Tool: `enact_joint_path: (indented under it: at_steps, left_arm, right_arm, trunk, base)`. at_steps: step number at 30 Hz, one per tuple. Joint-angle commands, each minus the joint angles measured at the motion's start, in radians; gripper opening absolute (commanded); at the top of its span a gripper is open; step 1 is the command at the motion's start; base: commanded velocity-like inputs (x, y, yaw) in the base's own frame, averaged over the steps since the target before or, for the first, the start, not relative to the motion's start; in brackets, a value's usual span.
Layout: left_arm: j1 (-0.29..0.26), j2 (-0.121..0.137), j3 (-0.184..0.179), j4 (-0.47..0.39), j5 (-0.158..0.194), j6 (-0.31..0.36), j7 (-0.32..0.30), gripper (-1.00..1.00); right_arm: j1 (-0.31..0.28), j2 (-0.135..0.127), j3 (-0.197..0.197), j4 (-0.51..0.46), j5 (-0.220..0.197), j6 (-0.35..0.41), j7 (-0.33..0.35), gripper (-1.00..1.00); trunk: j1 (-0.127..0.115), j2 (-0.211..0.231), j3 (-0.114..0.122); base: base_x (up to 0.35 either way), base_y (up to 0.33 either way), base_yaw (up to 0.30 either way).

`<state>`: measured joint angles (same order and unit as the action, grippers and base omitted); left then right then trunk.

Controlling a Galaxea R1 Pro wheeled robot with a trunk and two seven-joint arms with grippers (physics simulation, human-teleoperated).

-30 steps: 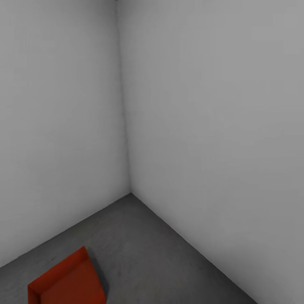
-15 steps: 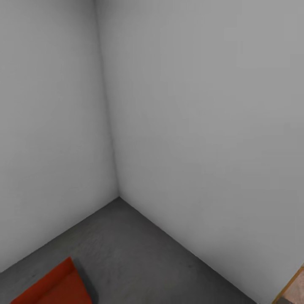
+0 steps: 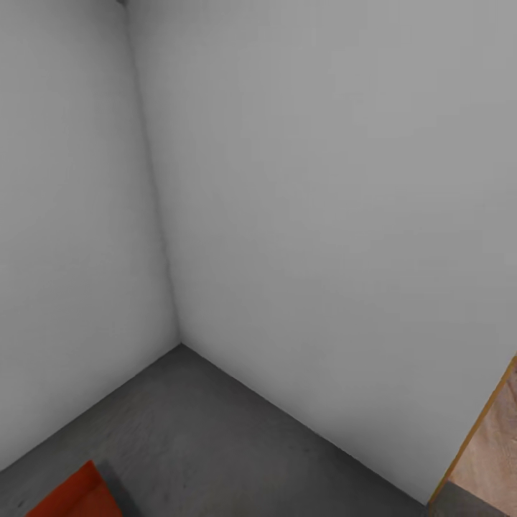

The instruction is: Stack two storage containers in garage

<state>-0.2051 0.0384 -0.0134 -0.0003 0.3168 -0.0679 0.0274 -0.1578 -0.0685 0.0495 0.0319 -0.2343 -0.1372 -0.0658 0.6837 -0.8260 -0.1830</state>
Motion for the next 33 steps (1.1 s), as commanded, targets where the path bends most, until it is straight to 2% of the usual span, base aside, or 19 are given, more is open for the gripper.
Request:
enact_joint_path:
  at_steps: [1, 33]
  left_arm:
    - [0.0, 0.0, -0.002, 0.0, 0.004, -0.003, 0.002, 1.0]
    - [0.0, 0.0, -0.002, 0.0, 0.004, -0.006, 0.002, 1.0]
  right_arm:
    - [-0.001, 0.0, 0.006, 0.003, -0.008, -0.006, 0.0, 1.0]
    - [0.004, -0.003, 0.007, 0.002, -0.004, -0.008, 0.0, 1.0]
  trunk:
    - [0.0, -0.001, 0.0]
    - [0.0, -0.001, 0.036]
  base:
    - [0.0, 0.0, -0.233]
    - [0.0, 0.0, -0.233]
